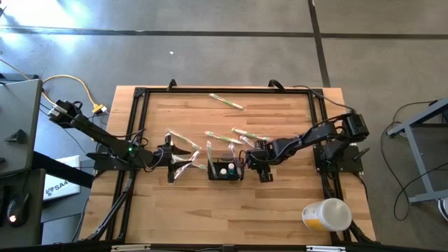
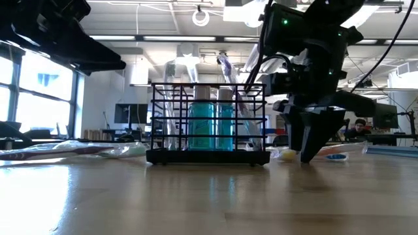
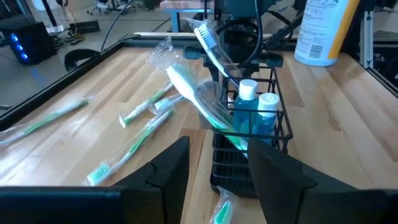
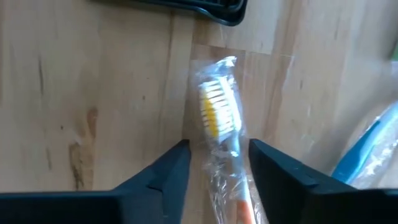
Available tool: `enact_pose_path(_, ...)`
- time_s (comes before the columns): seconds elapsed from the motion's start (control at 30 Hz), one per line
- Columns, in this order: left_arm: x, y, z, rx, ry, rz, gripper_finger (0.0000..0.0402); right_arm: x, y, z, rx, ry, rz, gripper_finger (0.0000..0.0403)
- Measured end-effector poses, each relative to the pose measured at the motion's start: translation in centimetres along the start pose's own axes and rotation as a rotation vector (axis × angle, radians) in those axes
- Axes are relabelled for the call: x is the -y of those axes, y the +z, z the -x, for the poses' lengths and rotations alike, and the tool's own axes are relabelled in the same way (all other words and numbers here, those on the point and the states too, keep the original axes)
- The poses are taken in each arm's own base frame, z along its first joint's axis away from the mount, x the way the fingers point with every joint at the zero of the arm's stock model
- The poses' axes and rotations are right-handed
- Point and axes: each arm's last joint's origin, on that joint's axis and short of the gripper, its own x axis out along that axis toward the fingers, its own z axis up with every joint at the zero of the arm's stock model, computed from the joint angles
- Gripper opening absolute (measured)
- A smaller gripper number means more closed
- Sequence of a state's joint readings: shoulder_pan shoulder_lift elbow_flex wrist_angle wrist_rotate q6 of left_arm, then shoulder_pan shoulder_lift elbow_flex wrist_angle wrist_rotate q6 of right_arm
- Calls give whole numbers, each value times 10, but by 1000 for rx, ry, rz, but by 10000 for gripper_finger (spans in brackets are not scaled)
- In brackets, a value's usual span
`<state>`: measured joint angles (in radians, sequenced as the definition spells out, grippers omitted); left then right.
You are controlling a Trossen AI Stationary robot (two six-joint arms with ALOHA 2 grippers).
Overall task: Pick & Place toothbrushing station
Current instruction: Put the orange toothbrush into the wire organizer
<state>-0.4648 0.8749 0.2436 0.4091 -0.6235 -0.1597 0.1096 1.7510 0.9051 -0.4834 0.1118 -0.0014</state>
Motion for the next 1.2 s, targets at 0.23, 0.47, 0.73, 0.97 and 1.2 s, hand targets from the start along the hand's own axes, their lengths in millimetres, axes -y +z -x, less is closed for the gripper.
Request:
enact_pose_path(0.23,0,0,0,0,-1,1,159,0,-1,4,8,21,-4,62)
enact_pose_path(0.47,0,0,0,-1,-4,5,159,-2,-1,4,3,12,-15,13)
enact_pose_path(0.73,0,0,0,-1,-4,5,159,-9,-4,10,-5,-58,3,9)
enact_pose_path(0.97,0,0,0,-1,-4,5,159,-9,-9,26,-3,-121,-22,8)
enact_pose_path(1.2,0,0,0,-3,-4,4,159,-11,-11,53,33,-143,-21,7)
